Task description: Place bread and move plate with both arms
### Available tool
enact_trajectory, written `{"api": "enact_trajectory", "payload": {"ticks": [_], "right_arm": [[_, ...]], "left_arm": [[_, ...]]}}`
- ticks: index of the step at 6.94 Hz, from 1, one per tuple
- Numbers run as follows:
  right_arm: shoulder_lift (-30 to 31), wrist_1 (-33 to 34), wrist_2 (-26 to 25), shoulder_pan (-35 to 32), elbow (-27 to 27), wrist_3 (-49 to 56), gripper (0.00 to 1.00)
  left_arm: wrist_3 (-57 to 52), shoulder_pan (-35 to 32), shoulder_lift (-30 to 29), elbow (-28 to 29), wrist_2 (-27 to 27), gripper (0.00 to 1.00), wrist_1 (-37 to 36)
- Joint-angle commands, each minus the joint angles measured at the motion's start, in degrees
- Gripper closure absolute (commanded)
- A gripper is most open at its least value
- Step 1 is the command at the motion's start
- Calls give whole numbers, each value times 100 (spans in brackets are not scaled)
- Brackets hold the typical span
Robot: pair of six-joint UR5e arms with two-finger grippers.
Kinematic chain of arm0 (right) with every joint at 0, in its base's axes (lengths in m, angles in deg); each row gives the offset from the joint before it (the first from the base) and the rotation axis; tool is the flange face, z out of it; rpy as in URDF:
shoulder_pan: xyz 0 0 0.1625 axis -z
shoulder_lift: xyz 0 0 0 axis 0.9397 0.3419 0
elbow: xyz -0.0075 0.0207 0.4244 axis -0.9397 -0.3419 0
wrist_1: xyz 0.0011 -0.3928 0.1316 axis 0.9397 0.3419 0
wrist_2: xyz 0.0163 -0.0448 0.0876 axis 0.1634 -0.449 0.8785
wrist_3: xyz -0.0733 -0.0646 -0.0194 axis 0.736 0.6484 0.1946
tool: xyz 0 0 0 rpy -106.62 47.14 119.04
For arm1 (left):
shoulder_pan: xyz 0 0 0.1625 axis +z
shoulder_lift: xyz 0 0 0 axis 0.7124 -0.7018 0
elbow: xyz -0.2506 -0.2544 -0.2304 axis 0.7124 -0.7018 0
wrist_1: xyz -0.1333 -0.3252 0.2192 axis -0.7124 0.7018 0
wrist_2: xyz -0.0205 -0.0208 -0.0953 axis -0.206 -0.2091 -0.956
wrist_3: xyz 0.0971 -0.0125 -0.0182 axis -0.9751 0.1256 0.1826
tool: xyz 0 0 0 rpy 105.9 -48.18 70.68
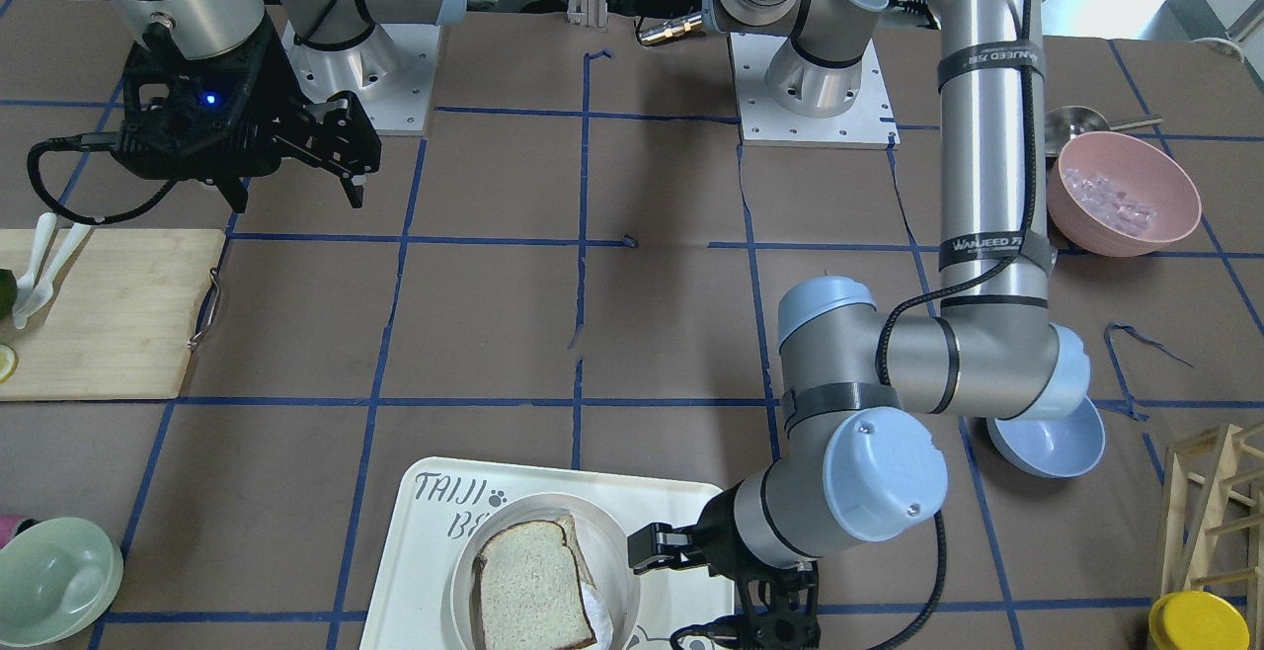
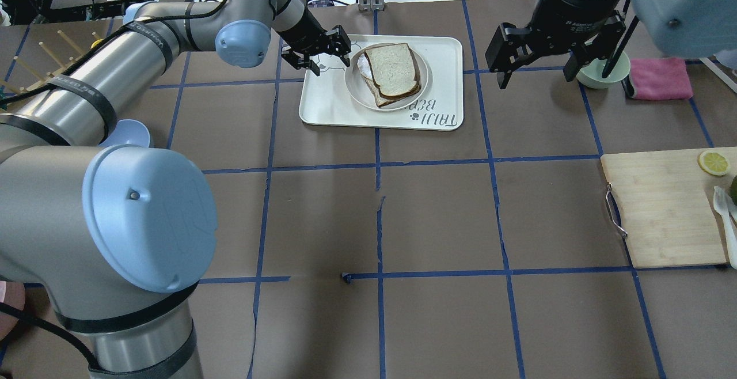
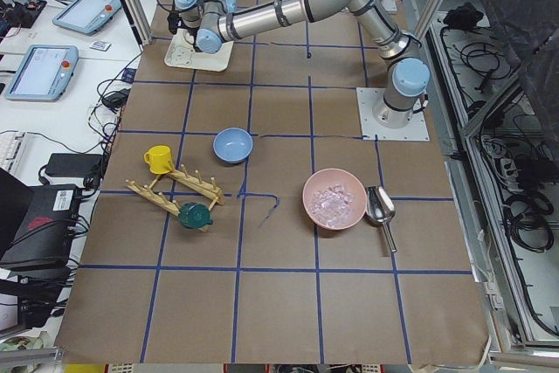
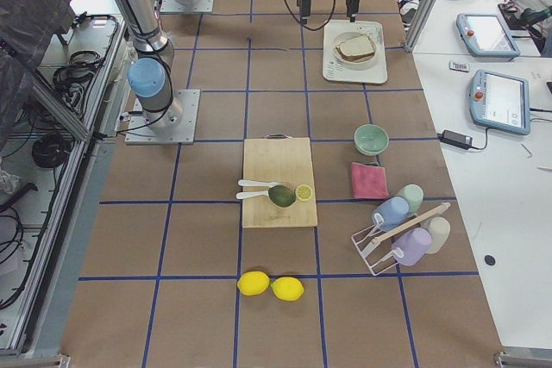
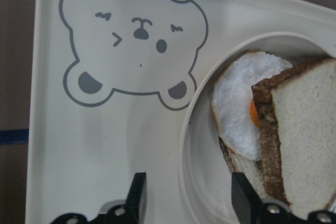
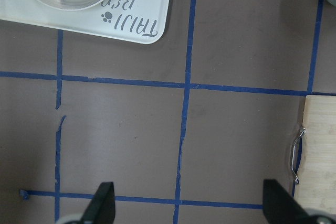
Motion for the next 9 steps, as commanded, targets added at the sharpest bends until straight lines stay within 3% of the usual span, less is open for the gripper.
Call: {"api": "enact_trajectory", "payload": {"ticks": [1,2,5,7,9], "right_arm": [[0,-2,3,-3,1,5,0],[0,-2,3,-3,1,-4,0],[0,7,-15,15,-17,-13,0],[0,33,12,32,-34,-30,0],[9,7,3,32,-43,-153,0]], "left_arm": [[-121,174,694,-19,806,0,667],[-122,253,993,-28,1438,0,1000],[-122,455,2082,-115,1576,0,2791],[-209,605,2663,-438,1585,0,2884],[-429,614,3383,-1324,1594,0,2849]]}}
